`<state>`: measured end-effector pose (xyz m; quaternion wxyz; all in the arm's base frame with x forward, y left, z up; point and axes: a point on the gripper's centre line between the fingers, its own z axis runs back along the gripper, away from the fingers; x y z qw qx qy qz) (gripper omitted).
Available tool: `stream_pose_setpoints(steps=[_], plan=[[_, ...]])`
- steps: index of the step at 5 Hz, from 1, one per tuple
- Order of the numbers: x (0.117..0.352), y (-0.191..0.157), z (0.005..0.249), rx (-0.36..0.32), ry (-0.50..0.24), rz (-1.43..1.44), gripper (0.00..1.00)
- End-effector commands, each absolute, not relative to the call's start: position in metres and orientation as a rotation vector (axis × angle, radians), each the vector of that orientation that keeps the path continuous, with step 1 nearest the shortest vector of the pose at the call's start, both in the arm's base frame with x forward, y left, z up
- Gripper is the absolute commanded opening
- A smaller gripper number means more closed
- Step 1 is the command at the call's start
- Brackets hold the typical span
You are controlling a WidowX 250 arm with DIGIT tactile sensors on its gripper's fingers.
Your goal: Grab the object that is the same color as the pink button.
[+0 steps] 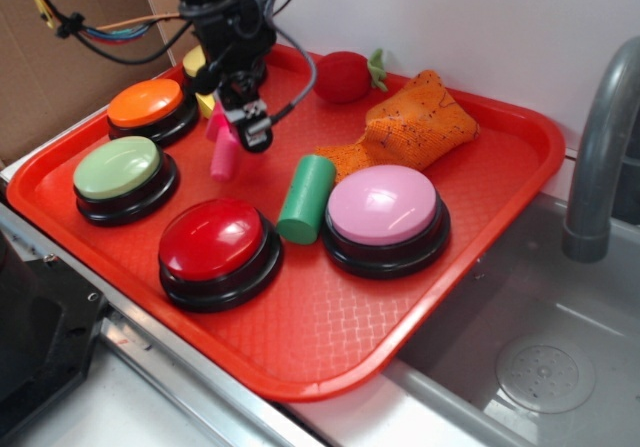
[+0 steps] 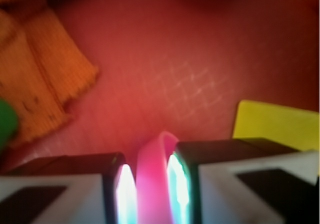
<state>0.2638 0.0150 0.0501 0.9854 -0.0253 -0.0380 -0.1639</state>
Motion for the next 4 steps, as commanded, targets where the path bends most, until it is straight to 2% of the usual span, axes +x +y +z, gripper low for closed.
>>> stream_pose_setpoints(steps=[1,2,3,4], plan=[[0.279,0.008,0.121,-0.147,-0.114,-0.113,0.0],[0.28,0.009,0.152,-0.197,-0.162,-0.105,0.0],[0.282,0.007,0.171,-0.1,-0.192,-0.017,0.0],[0.286,0.009,0.175,-0.039,-0.176,0.001,0.0]])
